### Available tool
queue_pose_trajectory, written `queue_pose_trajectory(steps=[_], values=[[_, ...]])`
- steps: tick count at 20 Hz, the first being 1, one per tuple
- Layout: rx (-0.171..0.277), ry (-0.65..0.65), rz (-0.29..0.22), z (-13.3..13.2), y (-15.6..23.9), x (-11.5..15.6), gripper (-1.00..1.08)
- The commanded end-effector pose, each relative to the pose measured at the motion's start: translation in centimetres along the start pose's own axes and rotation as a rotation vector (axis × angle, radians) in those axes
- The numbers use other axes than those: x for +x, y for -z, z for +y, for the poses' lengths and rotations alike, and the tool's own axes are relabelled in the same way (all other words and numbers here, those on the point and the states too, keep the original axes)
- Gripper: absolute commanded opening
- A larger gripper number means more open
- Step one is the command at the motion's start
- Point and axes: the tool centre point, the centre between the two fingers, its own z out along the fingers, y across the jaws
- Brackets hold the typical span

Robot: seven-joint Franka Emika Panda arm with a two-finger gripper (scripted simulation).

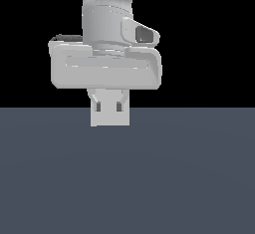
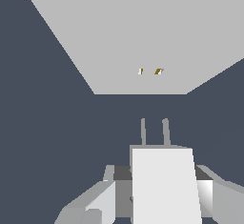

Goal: Plug the charger into the wall socket.

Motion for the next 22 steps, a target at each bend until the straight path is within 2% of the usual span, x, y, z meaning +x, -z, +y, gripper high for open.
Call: queue_pose_trajectory(steps=[1, 22], values=[[0.000, 0.000, 0.000, 0.0, 0.0, 0.0, -1.00], [0.000, -0.001, 0.000, 0.0, -1.3, 4.9, -1.00]])
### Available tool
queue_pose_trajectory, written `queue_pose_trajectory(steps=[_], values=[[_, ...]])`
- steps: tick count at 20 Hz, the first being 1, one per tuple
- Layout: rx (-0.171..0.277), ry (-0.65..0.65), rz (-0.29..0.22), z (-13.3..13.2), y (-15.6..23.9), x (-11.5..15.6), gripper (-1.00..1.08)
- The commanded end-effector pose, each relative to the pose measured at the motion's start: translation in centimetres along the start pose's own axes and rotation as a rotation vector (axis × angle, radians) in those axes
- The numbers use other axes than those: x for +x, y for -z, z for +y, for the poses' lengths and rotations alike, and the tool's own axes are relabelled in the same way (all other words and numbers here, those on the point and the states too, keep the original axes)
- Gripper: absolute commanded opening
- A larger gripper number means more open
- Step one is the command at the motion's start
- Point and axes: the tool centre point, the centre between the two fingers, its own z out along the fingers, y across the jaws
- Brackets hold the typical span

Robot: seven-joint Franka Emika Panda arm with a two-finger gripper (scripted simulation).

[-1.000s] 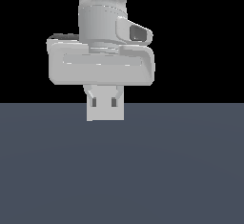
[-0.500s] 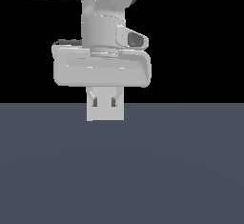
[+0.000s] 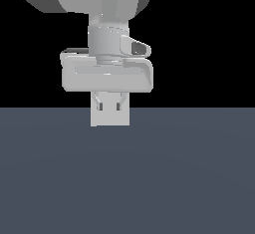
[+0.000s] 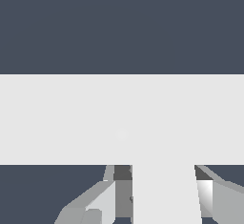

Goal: Plug the charger into the wall socket.

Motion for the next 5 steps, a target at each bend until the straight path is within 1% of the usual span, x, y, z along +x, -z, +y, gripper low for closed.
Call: queue_pose_trajectory(steps=[1, 5], values=[[0.000, 0.000, 0.000, 0.01, -0.05, 0.25, -1.00], [0.000, 0.000, 0.000, 0.02, -0.03, 0.17, -1.00]])
